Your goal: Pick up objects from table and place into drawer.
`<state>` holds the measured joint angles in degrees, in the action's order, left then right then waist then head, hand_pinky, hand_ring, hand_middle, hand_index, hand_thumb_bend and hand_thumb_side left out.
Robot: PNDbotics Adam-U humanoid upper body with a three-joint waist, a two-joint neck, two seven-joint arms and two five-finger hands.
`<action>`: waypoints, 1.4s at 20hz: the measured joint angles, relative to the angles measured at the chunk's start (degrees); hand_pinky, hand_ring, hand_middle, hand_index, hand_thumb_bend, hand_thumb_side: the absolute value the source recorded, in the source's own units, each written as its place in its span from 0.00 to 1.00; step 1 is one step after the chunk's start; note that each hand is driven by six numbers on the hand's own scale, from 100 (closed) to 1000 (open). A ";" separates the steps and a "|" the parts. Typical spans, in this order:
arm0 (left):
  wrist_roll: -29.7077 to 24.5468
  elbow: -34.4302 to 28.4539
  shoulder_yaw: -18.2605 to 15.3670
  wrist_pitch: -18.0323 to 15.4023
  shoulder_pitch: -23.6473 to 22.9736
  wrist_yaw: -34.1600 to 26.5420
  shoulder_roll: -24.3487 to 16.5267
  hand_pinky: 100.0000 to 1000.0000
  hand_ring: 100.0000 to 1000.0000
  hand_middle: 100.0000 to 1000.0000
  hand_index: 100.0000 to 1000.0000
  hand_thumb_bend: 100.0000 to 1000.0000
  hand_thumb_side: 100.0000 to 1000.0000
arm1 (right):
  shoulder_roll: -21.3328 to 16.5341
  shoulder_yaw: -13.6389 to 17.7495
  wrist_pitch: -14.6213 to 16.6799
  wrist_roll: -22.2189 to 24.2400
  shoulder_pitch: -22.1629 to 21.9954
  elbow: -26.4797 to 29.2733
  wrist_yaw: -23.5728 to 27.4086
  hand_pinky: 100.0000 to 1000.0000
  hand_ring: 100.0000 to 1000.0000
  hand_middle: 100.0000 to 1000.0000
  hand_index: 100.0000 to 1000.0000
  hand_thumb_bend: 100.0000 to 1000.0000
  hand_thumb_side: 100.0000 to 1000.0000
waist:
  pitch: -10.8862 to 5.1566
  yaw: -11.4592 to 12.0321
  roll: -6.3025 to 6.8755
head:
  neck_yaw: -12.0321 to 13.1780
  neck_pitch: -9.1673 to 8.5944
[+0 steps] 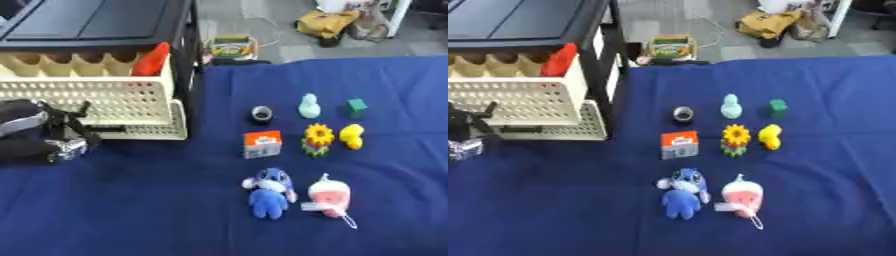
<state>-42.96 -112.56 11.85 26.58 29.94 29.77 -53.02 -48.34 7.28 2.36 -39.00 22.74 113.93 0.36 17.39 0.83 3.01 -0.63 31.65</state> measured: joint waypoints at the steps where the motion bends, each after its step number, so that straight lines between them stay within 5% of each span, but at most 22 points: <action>1: 0.18 0.32 0.00 0.18 0.24 0.00 0.24 0.24 0.55 0.50 0.90 0.19 1.00 | 0.13 -0.01 -0.23 0.04 0.19 0.00 0.00 0.65 0.70 0.64 0.78 0.00 0.74 | 0.00 0.01 0.00 | 0.00 -0.01; 28: 8.48 5.33 -0.18 3.37 5.01 -1.95 4.33 0.27 0.56 0.51 0.94 0.11 1.00 | 0.82 -0.06 -1.91 0.15 0.76 0.00 0.00 0.64 0.69 0.63 0.77 0.00 0.75 | 0.39 -0.08 -0.17 | 0.47 -1.02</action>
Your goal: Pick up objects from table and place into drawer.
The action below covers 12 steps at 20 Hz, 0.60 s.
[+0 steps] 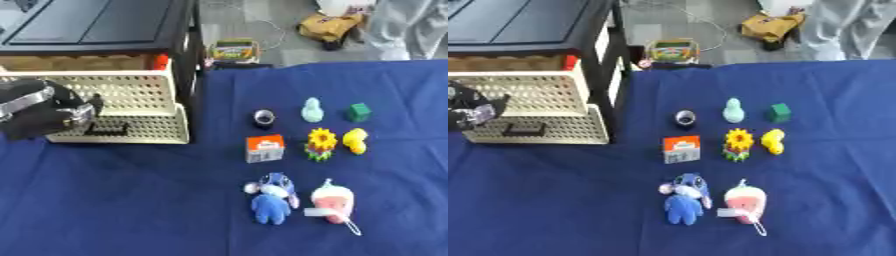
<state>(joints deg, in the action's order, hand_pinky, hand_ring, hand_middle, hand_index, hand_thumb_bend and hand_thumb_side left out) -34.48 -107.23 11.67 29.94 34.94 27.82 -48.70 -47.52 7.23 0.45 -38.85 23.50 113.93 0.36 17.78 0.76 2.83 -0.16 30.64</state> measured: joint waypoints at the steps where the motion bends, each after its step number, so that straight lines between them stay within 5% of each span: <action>1: 0.33 0.00 -0.01 0.09 0.13 -0.13 0.02 0.27 0.56 0.51 0.94 0.11 1.00 | 0.00 0.01 -0.01 0.00 0.03 0.00 0.00 0.64 0.69 0.63 0.77 0.00 0.75 | 0.00 0.00 0.00 | 0.00 -0.02; 12: 2.87 2.14 0.16 0.85 1.64 0.33 0.99 0.28 0.57 0.52 0.96 0.09 1.00 | 0.01 0.02 -0.04 0.03 0.20 0.00 0.00 0.64 0.69 0.63 0.77 0.00 0.74 | 0.00 -0.10 -0.15 | -0.01 -0.52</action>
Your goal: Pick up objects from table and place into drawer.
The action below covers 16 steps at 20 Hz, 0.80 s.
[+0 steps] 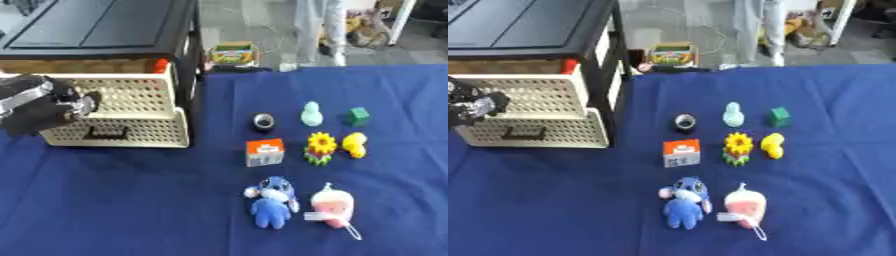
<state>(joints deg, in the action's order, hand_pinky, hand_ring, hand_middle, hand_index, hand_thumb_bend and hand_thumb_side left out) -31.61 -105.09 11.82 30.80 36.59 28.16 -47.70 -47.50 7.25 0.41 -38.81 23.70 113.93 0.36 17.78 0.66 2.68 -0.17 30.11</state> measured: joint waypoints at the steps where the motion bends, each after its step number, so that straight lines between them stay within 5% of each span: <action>1: 0.21 0.07 0.00 -0.02 0.04 0.12 0.04 0.28 0.57 0.53 0.97 0.09 1.00 | 0.00 0.00 0.00 0.00 0.00 0.00 0.00 0.64 0.69 0.63 0.77 0.00 0.74 | 0.00 0.00 0.00 | -0.01 0.00; 16: 4.79 2.18 0.00 0.42 2.79 -1.60 2.12 0.29 0.58 0.56 1.00 0.10 1.00 | 0.42 0.08 -0.19 0.17 0.00 0.00 0.00 0.64 0.69 0.63 0.77 0.00 0.74 | 0.00 -0.26 0.08 | -0.42 -0.05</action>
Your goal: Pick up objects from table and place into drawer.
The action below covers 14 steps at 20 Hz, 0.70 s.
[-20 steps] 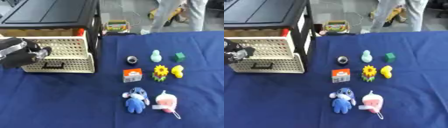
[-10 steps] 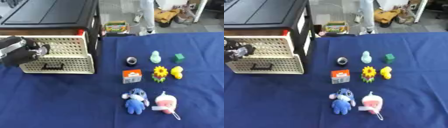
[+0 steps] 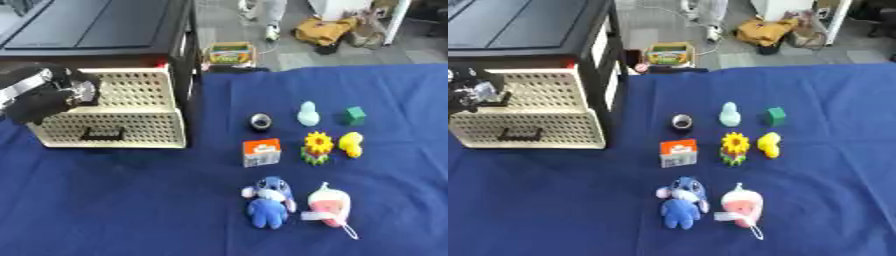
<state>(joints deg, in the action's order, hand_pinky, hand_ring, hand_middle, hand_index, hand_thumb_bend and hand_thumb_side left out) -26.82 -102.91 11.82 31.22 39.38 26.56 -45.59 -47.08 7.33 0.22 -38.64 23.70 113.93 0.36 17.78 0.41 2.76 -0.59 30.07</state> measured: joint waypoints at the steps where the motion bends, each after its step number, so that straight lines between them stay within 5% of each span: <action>1: 0.31 0.18 0.01 -0.02 0.00 -0.24 0.15 0.29 0.58 0.56 1.00 0.10 1.00 | 0.00 0.00 -0.02 0.02 0.00 0.00 0.00 0.64 0.69 0.63 0.77 0.00 0.74 | 0.00 0.00 0.04 | -0.01 0.00; 7: 0.50 0.20 0.00 -0.68 -0.40 -0.12 0.32 0.23 0.47 0.44 0.88 0.08 1.00 | 0.01 0.04 -0.04 0.04 0.00 0.00 0.00 0.64 0.69 0.63 0.77 0.00 0.75 | -0.01 0.15 0.07 | -0.10 0.01; 14: -2.81 -5.90 -2.72 -4.06 -1.52 8.33 -1.03 0.17 0.39 0.40 0.81 0.05 1.00 | 0.02 0.06 -0.18 0.11 0.00 0.00 0.09 0.65 0.70 0.63 0.77 0.00 0.74 | -1.07 1.34 -0.15 | -1.07 1.74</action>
<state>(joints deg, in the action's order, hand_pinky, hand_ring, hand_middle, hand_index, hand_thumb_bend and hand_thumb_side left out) -29.63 -108.81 9.10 27.16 37.86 34.89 -46.61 -47.06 7.39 0.04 -38.54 23.70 113.93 0.45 16.70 1.75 2.61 -1.66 31.81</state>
